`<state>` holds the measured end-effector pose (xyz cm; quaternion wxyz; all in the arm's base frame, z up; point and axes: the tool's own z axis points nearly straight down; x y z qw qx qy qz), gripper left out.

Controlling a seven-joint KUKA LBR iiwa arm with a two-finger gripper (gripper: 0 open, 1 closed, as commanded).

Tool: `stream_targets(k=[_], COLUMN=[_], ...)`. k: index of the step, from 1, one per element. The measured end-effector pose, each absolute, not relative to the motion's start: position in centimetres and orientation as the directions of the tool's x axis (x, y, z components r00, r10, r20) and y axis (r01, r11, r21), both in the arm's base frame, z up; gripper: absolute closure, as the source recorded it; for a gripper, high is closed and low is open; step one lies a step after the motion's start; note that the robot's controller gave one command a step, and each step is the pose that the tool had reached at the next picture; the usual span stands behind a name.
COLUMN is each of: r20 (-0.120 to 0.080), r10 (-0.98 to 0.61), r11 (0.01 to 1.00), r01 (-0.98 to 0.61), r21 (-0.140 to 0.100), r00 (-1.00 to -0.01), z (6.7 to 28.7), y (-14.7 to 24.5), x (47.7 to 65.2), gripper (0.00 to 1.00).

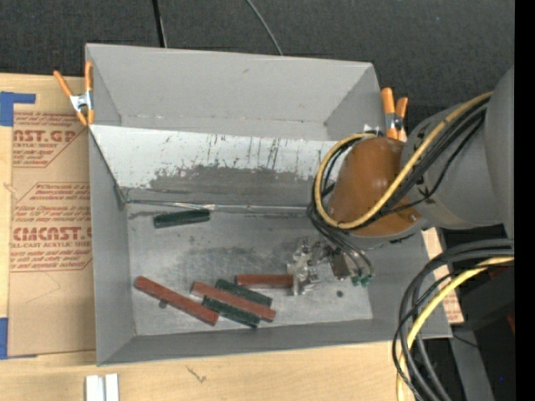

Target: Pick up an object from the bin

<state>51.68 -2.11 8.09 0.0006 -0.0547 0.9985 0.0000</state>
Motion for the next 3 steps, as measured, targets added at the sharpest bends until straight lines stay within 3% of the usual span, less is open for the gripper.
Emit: stream_targets(k=[1, 2, 3], r20=[0.007, -0.006, -0.003], r10=[-0.108, -0.120, -0.120], r11=[0.994, 0.993, 0.993], r01=[-0.108, -0.120, -0.120], r21=[0.001, -0.001, 0.000], r00=[-0.994, -0.993, -0.993], z=[11.0, 21.1, 20.8], y=[-2.2, -2.4, -2.5], x=[51.8, 53.2, 53.1], gripper=[1.00, 0.00, 0.00])
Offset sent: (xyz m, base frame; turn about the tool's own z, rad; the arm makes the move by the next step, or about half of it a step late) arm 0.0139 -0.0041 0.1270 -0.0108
